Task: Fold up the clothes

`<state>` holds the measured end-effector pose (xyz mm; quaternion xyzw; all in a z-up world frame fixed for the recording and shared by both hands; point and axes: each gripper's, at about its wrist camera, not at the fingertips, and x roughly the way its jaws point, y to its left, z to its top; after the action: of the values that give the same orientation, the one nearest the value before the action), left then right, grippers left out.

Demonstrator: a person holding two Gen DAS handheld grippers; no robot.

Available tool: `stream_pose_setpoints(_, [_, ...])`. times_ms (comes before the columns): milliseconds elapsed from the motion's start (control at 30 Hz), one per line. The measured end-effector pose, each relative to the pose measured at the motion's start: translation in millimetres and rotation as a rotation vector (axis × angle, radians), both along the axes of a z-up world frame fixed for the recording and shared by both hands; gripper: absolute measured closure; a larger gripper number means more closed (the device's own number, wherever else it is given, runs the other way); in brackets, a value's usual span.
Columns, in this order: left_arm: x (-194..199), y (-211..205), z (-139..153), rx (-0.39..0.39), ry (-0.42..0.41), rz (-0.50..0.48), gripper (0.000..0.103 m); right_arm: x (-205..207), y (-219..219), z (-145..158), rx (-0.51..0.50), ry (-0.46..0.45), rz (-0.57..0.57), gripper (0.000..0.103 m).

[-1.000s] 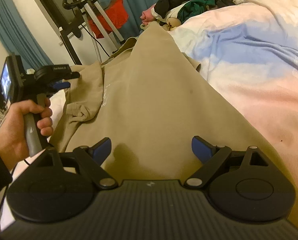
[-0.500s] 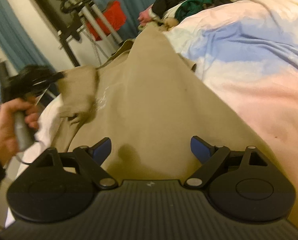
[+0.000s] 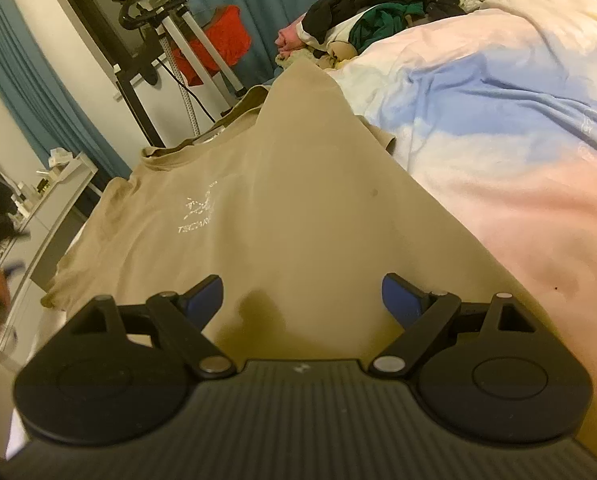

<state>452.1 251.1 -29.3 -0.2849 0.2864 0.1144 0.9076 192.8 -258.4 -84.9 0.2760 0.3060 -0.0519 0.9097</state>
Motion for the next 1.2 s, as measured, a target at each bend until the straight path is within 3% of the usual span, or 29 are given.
stream_pose_setpoints(200, [-60.1,4.7,-54.0,-0.290,0.059,-0.095,0.035,-2.1,3.4,1.5,-0.002,0.002,0.006,0.015])
stream_pose_setpoints(400, [-60.5,-9.8,-71.5,-0.258,-0.004,-0.028,0.033,-0.6,10.3,1.6,-0.032,-0.001,0.026,0.015])
stream_pose_setpoints(467, [-52.1,-14.3,-69.0,-0.248,0.001,-0.029,0.050,-0.1,12.6,1.7,-0.042,-0.002,0.032,0.014])
stream_pose_setpoints(500, [-44.7,-14.1,-66.6,-0.254,0.014,-0.039,0.074,0.2,13.7,1.7,-0.047,-0.002,0.035,0.014])
stream_pose_setpoints(533, [-38.4,-14.6,-63.3,-0.239,0.022,-0.045,0.099,0.4,14.9,1.7,-0.052,-0.003,0.039,0.014])
stream_pose_setpoints(600, [-29.7,-19.3,-52.1,-0.119,0.009,-0.043,0.100,0.9,17.1,1.7,-0.062,-0.004,0.045,0.015])
stream_pose_setpoints(700, [-24.3,-32.7,-34.8,0.141,-0.007,-0.012,0.100,3.4,15.8,1.7,-0.112,-0.018,0.037,0.015])
stream_pose_setpoints(767, [-23.6,-47.2,-31.9,0.272,0.030,-0.036,0.099,2.8,14.2,2.4,-0.095,-0.024,0.037,0.015])
stream_pose_setpoints(867, [-23.8,-73.0,-32.3,0.449,0.109,-0.108,0.088,-0.4,17.4,9.1,-0.126,-0.054,0.058,0.015])
stream_pose_setpoints(900, [-28.0,-81.1,-31.5,0.501,0.122,-0.128,0.079,-2.1,18.9,12.4,-0.143,-0.070,0.068,0.015])
stream_pose_setpoints(933, [-39.3,-88.3,-29.1,0.542,0.111,-0.143,0.061,-3.7,20.4,15.8,-0.159,-0.086,0.078,0.015])
stream_pose_setpoints(967, [-52.0,-96.3,-26.1,0.574,0.098,-0.165,0.053,-5.3,21.8,19.1,-0.175,-0.102,0.088,0.015])
stream_pose_setpoints(1000, [-67.3,-105.7,-21.8,0.592,0.085,-0.201,0.047,-7.0,23.2,22.4,-0.191,-0.118,0.097,0.015])
stream_pose_setpoints(1067, [-98.7,-118.4,-11.3,0.599,0.052,-0.259,0.045,-13.1,21.1,29.4,-0.196,-0.139,0.103,0.015])
stream_pose_setpoints(1133, [-138.4,-126.5,-2.1,0.557,0.013,-0.309,0.028,-20.2,17.6,36.5,-0.190,-0.161,0.108,0.015])
stream_pose_setpoints(1200, [-179.8,-132.9,4.6,0.508,-0.020,-0.357,0.022,-30.1,14.4,43.8,-0.183,-0.184,0.112,0.015])
